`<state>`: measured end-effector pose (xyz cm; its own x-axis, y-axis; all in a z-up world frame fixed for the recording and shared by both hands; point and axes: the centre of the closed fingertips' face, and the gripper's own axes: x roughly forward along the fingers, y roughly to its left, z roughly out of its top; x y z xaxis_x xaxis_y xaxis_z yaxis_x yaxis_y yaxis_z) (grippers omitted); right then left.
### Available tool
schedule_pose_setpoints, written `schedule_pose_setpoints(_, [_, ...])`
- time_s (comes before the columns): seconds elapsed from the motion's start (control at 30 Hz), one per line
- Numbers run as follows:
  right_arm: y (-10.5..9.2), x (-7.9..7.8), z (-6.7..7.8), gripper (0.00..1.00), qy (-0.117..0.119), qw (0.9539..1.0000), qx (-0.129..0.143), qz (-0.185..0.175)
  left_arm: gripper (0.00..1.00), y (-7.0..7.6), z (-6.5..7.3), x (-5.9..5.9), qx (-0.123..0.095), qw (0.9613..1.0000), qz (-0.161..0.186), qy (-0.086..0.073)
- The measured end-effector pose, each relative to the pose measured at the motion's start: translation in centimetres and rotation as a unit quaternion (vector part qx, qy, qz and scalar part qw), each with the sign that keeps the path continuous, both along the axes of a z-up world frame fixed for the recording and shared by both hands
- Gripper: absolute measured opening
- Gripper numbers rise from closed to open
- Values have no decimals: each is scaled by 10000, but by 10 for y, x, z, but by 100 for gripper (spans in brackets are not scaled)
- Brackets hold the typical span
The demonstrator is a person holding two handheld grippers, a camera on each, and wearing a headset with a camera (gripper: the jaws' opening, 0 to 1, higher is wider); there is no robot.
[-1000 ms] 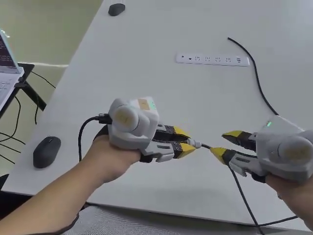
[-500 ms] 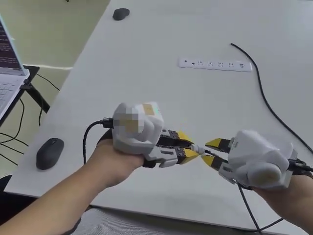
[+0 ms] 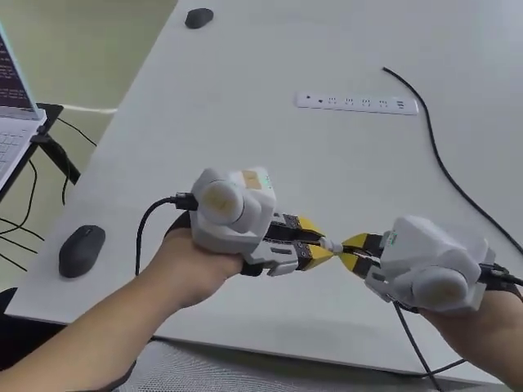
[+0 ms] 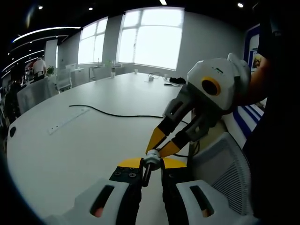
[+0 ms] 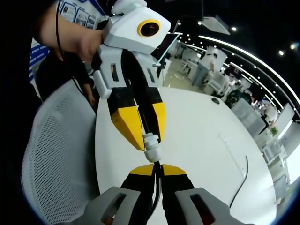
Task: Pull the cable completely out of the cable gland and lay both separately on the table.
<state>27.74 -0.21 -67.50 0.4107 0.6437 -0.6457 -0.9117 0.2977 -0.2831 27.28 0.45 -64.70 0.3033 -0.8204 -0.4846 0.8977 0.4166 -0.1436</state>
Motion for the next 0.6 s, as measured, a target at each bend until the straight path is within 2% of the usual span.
schedule_pose_setpoints(0.23, [-11, 3, -4, 0, 180, 9990, 77, -410, 15, 2, 3, -1, -20, 10000, -2, -47])
schedule_pose_setpoints(0.33, [-18, 4, -7, 0, 321, 9973, 162, -639, 15, 2, 7, -1, -44, 10000, 21, -66])
schedule_pose_setpoints(0.4, [-23, 3, -12, 0, 548, 9946, 247, -845, 15, 3, 7, -2, -53, 10000, 20, -62])
schedule_pose_setpoints(0.5, [-30, 4, -17, 0, 600, 9933, 258, -957, 15, 4, 6, -4, -39, 10000, 23, -56])
schedule_pose_setpoints(0.6, [-35, 0, -23, 0, 754, 9907, 329, -1087, 15, 5, 7, -5, -41, 10000, 34, -68])
